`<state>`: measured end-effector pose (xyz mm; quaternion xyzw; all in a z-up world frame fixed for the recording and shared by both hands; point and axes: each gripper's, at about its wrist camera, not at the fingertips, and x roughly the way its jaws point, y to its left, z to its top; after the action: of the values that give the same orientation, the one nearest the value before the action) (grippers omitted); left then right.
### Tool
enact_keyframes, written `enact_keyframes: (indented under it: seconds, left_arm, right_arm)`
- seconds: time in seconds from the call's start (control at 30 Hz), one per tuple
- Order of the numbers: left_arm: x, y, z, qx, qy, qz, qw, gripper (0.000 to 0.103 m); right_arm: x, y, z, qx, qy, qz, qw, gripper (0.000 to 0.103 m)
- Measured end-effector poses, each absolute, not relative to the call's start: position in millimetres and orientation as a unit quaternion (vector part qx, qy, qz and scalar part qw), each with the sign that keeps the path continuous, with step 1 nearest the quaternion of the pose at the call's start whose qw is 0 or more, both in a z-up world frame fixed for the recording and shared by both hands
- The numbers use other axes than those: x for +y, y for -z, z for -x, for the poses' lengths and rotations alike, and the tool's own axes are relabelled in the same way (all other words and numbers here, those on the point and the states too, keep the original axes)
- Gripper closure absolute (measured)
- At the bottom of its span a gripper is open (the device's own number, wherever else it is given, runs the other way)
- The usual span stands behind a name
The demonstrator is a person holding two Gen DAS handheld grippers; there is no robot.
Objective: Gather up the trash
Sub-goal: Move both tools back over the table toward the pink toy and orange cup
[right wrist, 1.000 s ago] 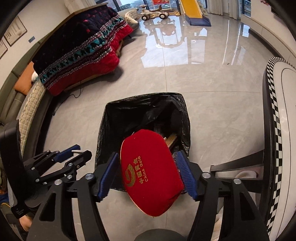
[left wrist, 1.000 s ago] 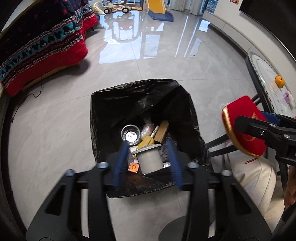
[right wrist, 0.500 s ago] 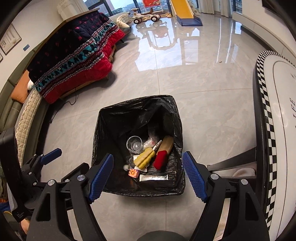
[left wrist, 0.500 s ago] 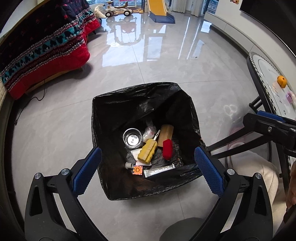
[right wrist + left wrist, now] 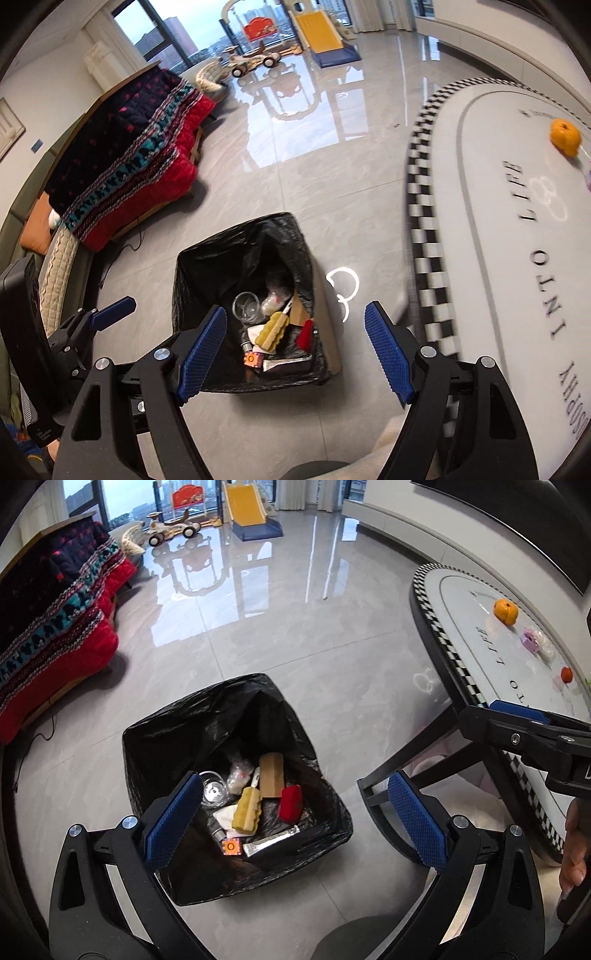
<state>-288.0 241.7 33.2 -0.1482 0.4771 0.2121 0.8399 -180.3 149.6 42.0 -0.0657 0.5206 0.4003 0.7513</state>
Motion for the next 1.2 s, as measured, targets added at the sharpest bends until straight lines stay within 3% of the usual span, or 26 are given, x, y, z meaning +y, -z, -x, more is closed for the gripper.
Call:
enact_keyframes:
  seconds: [0.67, 1.2]
  left_arm:
    - [117.1, -59.9, 141.8, 0.478, -0.067, 0.086, 0.872, 0.006]
    - [27.2, -53.9, 49.0, 0.501, 0.01, 0.038, 0.865, 0.006]
  right_arm:
    - [-21.5, -57.3, 75.4, 0.513, -0.266, -0.026, 0.816, 0.025]
    - [-128.9, -37.3, 14.6, 0.524, -0.179, -0.075, 0.83, 0.025]
